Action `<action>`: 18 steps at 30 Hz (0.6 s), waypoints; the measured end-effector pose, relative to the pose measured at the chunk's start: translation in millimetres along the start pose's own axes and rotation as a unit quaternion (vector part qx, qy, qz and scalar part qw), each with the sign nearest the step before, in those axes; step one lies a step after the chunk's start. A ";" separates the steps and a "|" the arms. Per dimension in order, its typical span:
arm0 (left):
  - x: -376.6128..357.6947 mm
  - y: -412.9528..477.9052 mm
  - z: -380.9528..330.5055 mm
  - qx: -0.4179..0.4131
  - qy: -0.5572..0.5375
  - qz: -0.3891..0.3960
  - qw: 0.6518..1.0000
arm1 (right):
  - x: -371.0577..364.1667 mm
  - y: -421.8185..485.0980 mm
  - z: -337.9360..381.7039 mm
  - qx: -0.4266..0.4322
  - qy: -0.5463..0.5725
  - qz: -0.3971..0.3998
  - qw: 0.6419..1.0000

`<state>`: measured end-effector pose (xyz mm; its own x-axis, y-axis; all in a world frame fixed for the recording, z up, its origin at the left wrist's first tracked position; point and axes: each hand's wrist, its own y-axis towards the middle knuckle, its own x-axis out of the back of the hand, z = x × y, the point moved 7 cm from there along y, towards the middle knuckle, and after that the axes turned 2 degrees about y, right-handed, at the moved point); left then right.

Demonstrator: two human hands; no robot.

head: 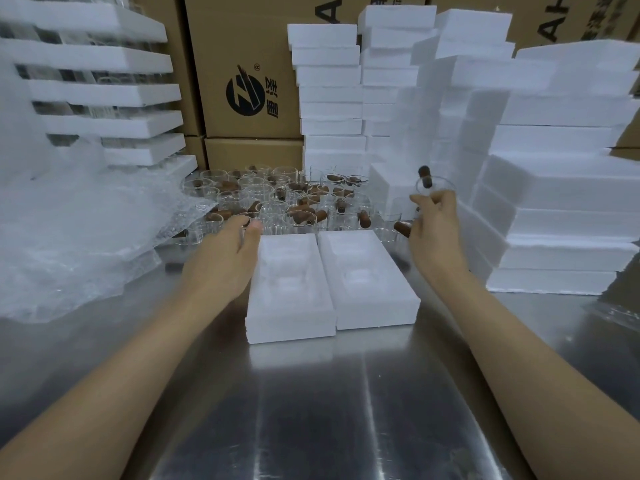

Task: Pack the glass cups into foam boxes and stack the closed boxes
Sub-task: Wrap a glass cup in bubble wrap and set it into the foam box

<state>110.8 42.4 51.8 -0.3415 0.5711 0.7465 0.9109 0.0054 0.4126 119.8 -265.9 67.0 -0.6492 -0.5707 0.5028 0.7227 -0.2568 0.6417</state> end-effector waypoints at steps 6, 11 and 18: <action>1.5 -7.8 -29.0 -0.051 -0.220 0.006 0.974 | 15.3 -9.3 77.7 0.169 0.111 0.028 0.979; -6.5 -13.7 -46.7 -0.039 -0.395 0.057 0.916 | 4.6 -42.7 119.5 0.383 0.041 0.112 0.916; -2.8 -7.7 -41.0 0.003 -0.521 0.063 0.851 | -1.2 -53.6 123.7 0.419 0.042 0.108 0.901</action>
<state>95.3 7.1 67.9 0.1467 0.9854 -0.0861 0.9277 -0.1069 0.3578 52.5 -155.0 103.6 -0.4693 -0.6028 0.6453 0.3743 0.5260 0.7637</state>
